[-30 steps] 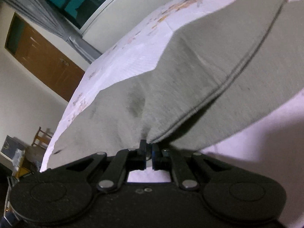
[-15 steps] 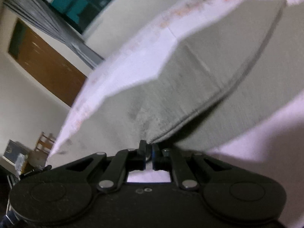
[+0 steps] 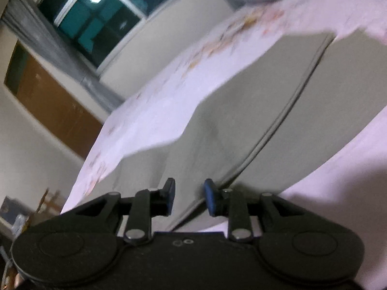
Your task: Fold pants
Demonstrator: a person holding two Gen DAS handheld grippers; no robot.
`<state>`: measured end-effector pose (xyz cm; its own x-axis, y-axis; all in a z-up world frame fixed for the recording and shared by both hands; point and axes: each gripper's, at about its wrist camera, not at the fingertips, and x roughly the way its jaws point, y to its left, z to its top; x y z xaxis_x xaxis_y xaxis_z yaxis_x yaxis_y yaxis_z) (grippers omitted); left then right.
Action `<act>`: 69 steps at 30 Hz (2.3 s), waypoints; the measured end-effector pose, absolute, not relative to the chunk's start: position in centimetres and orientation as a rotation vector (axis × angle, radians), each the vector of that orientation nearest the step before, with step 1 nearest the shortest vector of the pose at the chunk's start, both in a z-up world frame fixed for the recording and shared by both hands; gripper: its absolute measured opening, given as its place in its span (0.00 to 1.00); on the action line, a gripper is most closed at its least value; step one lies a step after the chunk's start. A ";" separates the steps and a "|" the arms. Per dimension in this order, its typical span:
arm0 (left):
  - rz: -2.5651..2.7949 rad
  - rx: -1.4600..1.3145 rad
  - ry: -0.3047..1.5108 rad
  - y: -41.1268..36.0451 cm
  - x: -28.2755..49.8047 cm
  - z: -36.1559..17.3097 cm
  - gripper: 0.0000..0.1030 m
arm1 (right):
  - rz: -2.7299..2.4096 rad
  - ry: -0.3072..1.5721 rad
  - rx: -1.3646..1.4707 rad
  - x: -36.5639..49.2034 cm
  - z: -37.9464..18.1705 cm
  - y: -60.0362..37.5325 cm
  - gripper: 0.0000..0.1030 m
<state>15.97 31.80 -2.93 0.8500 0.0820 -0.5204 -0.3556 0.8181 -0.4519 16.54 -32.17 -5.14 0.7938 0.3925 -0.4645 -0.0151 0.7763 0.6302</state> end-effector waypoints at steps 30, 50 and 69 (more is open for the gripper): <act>0.476 -0.292 0.642 16.7 20.4 -6.6 1.00 | -0.058 0.592 0.958 33.8 -11.8 -51.6 0.15; 0.372 -0.331 0.725 18.2 21.6 -7.7 1.00 | -0.051 0.478 0.791 24.4 -3.0 -53.0 0.00; 0.350 -0.337 0.748 18.5 21.2 -7.0 1.00 | 0.126 0.392 0.756 29.7 6.9 -48.7 0.00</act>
